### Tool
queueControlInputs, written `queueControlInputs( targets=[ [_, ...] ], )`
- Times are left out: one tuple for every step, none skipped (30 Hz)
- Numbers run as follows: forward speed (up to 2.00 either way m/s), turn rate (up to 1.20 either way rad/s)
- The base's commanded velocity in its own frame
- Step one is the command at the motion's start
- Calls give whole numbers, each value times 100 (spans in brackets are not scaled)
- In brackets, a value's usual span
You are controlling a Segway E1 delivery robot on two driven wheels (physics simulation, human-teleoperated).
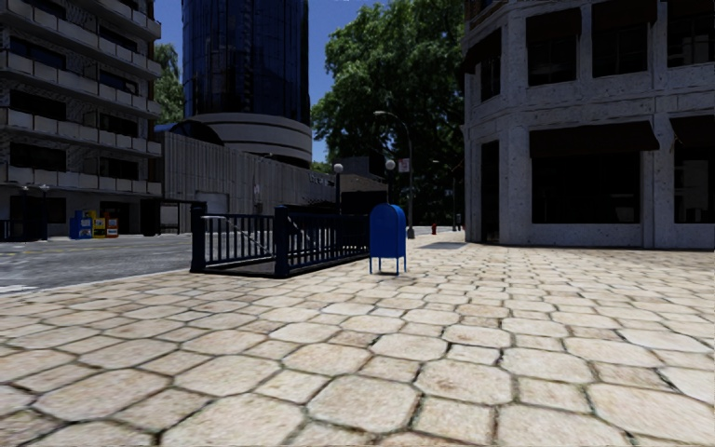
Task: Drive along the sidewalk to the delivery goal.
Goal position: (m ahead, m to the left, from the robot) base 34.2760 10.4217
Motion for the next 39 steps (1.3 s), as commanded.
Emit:
queueControlInputs(
  targets=[
    [170, 120],
    [170, 120],
    [170, 120],
    [170, 120],
    [170, 120],
    [170, 120],
    [170, 120],
    [170, 120],
    [170, 120],
    [170, 120],
    [170, 120],
    [170, 120],
    [170, 120],
    [170, 120],
    [170, 120],
    [170, 120],
    [170, 120],
    [170, 120],
    [170, 120],
    [170, 120],
    [170, 120],
    [170, 120],
    [170, 120],
    [170, 6],
    [170, 0],
    [170, 0],
    [170, 0],
    [170, 0],
    [170, 0],
    [170, 0],
    [170, 0],
    [169, -39],
    [167, -113],
    [166, -120],
    [165, -120],
    [165, -120],
    [164, -120],
    [163, -120],
    [163, -120]
  ],
)
